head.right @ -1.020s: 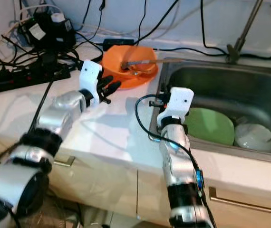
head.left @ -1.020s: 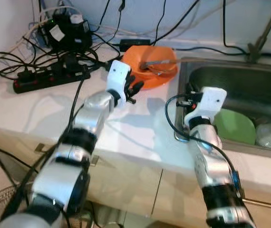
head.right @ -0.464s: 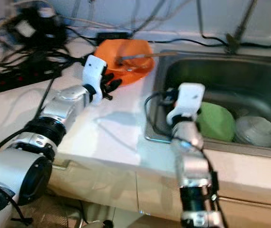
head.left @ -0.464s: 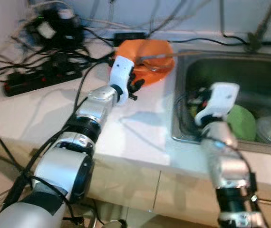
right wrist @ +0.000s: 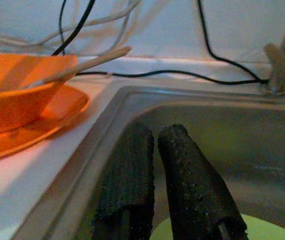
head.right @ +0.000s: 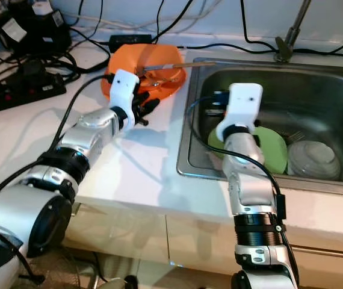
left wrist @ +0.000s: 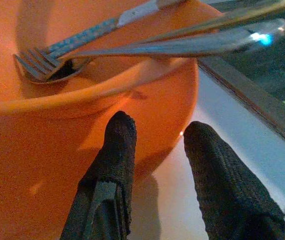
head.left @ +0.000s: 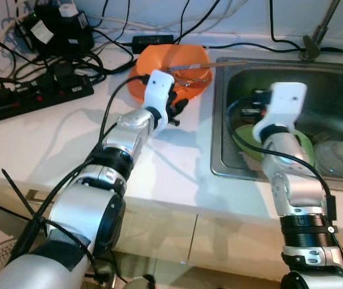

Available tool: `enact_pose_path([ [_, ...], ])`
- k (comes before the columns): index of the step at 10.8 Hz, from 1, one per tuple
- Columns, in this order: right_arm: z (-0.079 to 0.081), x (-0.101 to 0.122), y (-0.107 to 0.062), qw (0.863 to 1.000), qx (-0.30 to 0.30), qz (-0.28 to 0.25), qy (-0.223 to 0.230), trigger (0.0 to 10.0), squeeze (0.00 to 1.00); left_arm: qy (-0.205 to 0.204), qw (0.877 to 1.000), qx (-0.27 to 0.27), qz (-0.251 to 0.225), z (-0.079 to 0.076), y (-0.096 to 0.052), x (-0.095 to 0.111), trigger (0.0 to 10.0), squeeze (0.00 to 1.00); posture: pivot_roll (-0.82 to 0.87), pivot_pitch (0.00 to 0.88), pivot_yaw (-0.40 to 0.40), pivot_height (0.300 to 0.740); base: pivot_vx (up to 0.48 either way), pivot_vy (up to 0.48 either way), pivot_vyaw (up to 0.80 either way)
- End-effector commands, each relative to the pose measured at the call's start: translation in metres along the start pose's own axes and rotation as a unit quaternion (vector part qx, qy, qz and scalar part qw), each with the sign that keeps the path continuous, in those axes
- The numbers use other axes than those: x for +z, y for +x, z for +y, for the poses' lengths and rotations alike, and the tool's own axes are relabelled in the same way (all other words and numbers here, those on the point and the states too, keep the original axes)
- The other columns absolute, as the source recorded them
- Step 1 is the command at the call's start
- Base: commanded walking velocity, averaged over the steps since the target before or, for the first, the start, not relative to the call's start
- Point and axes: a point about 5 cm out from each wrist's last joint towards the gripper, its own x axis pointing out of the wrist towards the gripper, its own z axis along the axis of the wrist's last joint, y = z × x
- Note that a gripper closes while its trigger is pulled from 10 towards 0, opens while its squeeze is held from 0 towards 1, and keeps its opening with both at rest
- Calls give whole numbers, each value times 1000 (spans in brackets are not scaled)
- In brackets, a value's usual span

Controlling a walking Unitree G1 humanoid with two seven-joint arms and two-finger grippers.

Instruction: Kitchen organization

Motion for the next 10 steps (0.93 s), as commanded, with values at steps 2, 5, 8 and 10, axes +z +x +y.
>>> enact_pose_path([
  [2, 3, 3, -3, 1000, 9, 3, 7, 10000, 0, -8, 1000, 28, -5, 12, -2, 7, 10000, 0, 33, 167, 47, 740, 0, 0, 0],
  [5, 3, -1, -8, 1000, 13, 15, 5, 10000, 0, -5, 997, 75, 24, 25, -6, 1, 10000, 0, 23, 169, 42, 740, 0, 0, 0],
  [8, 6, -2, -10, 1000, 15, 21, 7, 10000, 0, 8, 995, 71, 73, 25, -7, -11, 10000, 0, 26, 176, 45, 740, 0, 0, 0],
  [10, 7, -4, -12, 1000, 15, 26, 11, 10000, 0, 21, 990, 65, 125, 24, -9, -25, 10000, 0, 43, 179, 57, 740, 0, 0, 0],
])
